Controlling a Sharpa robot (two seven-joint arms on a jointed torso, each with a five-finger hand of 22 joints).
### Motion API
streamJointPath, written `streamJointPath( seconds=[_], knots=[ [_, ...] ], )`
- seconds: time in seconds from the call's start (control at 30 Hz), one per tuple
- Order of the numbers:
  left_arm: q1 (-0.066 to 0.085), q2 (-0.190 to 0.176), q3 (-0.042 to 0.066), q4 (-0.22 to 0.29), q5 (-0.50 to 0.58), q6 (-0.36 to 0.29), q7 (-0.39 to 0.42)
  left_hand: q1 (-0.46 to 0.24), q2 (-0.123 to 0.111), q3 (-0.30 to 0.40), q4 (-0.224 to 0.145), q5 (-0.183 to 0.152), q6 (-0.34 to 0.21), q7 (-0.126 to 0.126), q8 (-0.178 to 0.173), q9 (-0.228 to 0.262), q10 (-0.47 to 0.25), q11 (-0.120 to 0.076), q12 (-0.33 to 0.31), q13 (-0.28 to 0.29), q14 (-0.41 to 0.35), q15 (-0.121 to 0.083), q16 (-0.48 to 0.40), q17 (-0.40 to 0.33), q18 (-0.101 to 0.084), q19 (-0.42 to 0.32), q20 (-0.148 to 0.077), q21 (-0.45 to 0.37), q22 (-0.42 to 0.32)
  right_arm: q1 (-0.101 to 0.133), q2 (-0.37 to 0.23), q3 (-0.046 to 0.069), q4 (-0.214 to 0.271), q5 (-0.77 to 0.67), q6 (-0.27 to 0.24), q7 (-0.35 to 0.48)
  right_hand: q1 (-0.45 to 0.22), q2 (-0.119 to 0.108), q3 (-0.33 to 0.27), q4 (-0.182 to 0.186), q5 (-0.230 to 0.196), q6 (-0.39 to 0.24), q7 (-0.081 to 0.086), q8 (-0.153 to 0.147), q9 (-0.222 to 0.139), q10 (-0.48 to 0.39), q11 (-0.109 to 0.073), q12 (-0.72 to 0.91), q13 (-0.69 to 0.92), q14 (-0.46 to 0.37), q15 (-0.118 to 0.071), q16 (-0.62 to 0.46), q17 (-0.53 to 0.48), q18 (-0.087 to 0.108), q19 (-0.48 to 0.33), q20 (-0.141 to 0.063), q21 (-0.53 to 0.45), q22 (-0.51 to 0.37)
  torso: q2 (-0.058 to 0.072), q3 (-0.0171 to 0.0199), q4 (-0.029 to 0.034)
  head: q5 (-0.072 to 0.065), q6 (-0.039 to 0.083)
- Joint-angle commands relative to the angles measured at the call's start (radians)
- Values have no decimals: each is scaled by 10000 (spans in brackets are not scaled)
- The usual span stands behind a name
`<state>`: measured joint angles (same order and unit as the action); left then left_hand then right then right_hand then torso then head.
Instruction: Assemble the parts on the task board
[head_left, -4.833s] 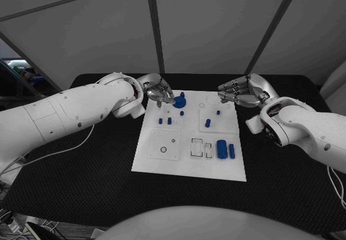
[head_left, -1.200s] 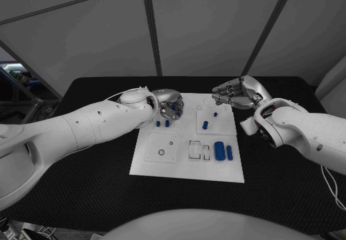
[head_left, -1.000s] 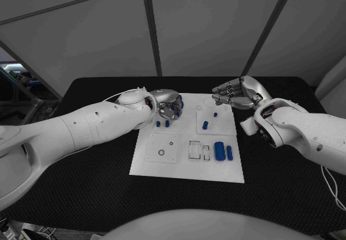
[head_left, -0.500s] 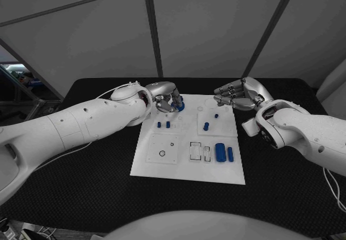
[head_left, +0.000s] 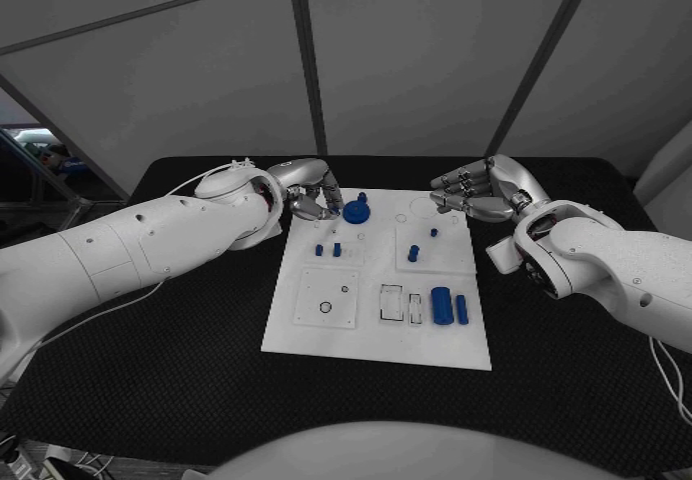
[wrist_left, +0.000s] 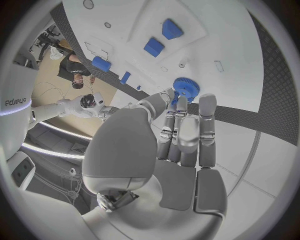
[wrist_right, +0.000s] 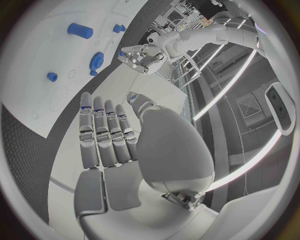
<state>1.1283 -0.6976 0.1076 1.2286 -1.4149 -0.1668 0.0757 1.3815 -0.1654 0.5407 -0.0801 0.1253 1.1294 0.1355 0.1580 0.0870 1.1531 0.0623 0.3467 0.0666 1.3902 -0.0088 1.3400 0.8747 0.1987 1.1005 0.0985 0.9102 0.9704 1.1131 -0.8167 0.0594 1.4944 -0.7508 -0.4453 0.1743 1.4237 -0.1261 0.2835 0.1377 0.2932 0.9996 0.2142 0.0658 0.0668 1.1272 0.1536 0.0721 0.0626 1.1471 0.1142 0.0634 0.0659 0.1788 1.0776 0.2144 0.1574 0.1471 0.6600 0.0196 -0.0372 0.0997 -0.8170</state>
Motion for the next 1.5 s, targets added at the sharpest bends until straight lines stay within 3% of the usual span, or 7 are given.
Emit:
streamJointPath(
  seconds=[0.03, 0.63, 1.5],
  knots=[
    [-56, -67, 7, 40, 117, 142, -41, -90, -1, 38, 21, -65, 57, 2, -41, 5, 71, 34, -38, 13, 61, 14, 24, -10, -269, 79, -13, 26, 14, 14, -4, 7, 22, -19, 31, 96, -38, 46, 14, -72, 45, -21, -5, -8, 11, -79, 9, -24, -11, -52, -18, 3, -17, 31, 69, -36, -58, -17, 2, -9, -3, 12, -13],
    [-336, 172, 1, -341, 116, 249, 33, -111, -27, 27, 13, -65, 65, -6, -63, -7, 94, 30, -91, 13, 70, 12, 27, 3, -267, 71, -13, 18, 18, 14, 15, 7, 25, -19, 33, 101, -38, 46, 14, -72, 45, -21, -5, -8, 11, -79, 9, -24, -11, -52, -18, 3, -17, 31, 69, -36, -58, -17, 16, 4, -16, 12, -13],
    [-371, 290, -6, -493, 34, 679, -191, -97, 4, 47, 4, -59, 81, -18, -79, -15, 124, 21, -132, 16, 61, 7, 11, -41, -259, 53, -15, -3, 9, 13, 32, 7, 21, -19, 51, 108, -48, 61, 35, -80, 47, -11, -2, -6, 12, -76, 12, -20, -10, -51, -16, 5, -17, 29, 81, -36, -71, -32, 8, -1, -9, 38, -72]
  ],
)
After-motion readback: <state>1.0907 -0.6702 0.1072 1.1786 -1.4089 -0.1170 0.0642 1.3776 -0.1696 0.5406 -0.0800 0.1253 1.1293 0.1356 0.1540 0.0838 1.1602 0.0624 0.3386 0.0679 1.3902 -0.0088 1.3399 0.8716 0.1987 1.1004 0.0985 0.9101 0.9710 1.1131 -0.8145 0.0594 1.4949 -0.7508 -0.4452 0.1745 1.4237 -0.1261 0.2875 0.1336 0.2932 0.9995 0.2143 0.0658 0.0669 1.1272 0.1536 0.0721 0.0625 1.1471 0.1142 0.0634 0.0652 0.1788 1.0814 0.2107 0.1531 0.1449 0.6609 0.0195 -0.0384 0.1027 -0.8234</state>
